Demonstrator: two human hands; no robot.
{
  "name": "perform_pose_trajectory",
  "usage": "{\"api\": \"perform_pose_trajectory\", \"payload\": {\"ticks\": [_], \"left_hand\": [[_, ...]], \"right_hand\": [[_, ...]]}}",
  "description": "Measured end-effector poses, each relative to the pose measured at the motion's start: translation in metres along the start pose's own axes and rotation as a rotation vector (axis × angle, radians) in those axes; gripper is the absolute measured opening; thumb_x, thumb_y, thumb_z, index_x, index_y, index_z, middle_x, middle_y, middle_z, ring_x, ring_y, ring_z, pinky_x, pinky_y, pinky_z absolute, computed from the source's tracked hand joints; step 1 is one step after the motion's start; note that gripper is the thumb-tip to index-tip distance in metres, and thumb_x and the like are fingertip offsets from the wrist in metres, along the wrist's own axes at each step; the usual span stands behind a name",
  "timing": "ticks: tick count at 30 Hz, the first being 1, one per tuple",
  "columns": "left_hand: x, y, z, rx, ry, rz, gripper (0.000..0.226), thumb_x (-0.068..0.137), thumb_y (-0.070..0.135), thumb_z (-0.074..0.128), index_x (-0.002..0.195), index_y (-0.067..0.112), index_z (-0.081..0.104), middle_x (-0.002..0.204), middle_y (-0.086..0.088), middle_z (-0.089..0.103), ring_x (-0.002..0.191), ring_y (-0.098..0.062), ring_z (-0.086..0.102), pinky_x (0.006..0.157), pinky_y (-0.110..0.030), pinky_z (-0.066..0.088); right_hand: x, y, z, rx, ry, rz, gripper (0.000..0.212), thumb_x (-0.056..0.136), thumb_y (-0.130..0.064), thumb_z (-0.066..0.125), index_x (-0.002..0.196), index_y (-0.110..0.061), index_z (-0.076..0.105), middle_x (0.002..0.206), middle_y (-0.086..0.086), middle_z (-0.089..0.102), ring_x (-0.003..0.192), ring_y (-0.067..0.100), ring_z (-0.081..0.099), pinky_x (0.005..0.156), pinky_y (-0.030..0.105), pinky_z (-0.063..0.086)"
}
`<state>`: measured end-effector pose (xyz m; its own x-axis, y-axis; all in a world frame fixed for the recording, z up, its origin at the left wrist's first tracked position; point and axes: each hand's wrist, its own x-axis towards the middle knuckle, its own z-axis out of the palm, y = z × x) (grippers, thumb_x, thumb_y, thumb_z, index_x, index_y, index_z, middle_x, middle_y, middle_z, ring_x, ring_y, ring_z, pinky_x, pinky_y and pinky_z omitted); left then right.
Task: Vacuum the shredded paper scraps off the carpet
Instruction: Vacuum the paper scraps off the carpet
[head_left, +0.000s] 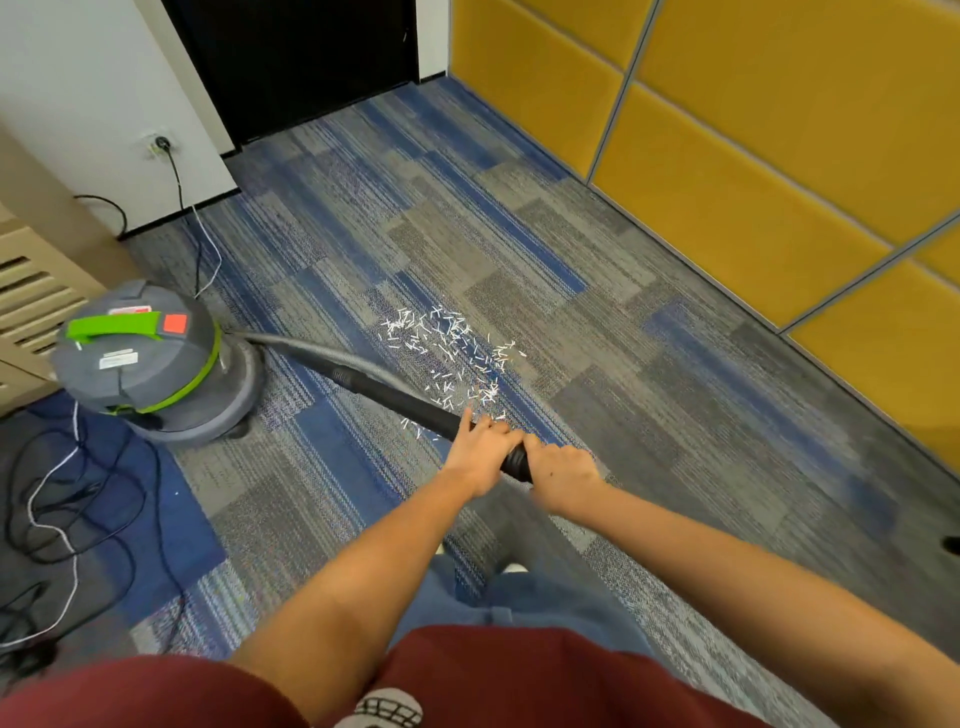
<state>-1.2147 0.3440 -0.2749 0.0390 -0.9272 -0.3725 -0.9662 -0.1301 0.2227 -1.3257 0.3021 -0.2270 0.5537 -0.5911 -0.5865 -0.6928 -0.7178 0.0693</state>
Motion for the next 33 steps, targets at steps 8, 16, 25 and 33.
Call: {"api": "perform_pose_trajectory", "payload": {"ticks": [8, 16, 25, 33], "left_hand": [[-0.015, 0.037, 0.03, -0.257, -0.011, -0.35, 0.064, 0.087, 0.014, 0.061, 0.142, 0.024, 0.029, 0.153, -0.015, 0.013, 0.138, -0.046, 0.015, 0.109, -0.061, 0.024], [0.001, 0.071, 0.026, -0.46, -0.031, -0.246, 0.06, 0.089, -0.006, 0.044, 0.139, 0.025, 0.038, 0.156, -0.019, -0.007, 0.138, -0.055, -0.001, 0.107, -0.057, 0.029], [-0.002, 0.094, 0.033, -0.322, -0.114, -0.093, 0.063, 0.086, -0.006, 0.05, 0.138, 0.028, 0.039, 0.157, -0.019, -0.001, 0.138, -0.053, 0.001, 0.103, -0.055, 0.036], [0.002, 0.068, 0.024, -0.248, 0.003, -0.166, 0.068, 0.082, 0.01, 0.065, 0.139, 0.024, 0.032, 0.15, -0.011, 0.024, 0.13, -0.04, 0.032, 0.097, -0.05, 0.043]], "right_hand": [[-0.029, 0.026, 0.033, 0.239, -0.089, 0.054, 0.048, 0.091, -0.027, 0.057, 0.13, -0.013, 0.032, 0.116, 0.007, 0.059, 0.104, 0.026, 0.061, 0.081, 0.035, 0.046], [-0.047, 0.059, 0.032, 0.444, -0.111, 0.102, 0.049, 0.09, -0.028, 0.056, 0.131, -0.014, 0.034, 0.111, 0.007, 0.058, 0.097, 0.025, 0.059, 0.076, 0.032, 0.044], [-0.054, 0.07, 0.045, 0.704, -0.199, 0.085, 0.08, 0.074, -0.028, 0.072, 0.138, -0.015, 0.025, 0.101, 0.008, 0.055, 0.086, 0.024, 0.059, 0.074, 0.034, 0.051], [-0.072, 0.052, 0.02, 0.543, -0.158, 0.122, 0.053, 0.082, -0.023, 0.063, 0.127, -0.011, 0.038, 0.096, 0.004, 0.051, 0.083, 0.022, 0.053, 0.067, 0.028, 0.043]]}}
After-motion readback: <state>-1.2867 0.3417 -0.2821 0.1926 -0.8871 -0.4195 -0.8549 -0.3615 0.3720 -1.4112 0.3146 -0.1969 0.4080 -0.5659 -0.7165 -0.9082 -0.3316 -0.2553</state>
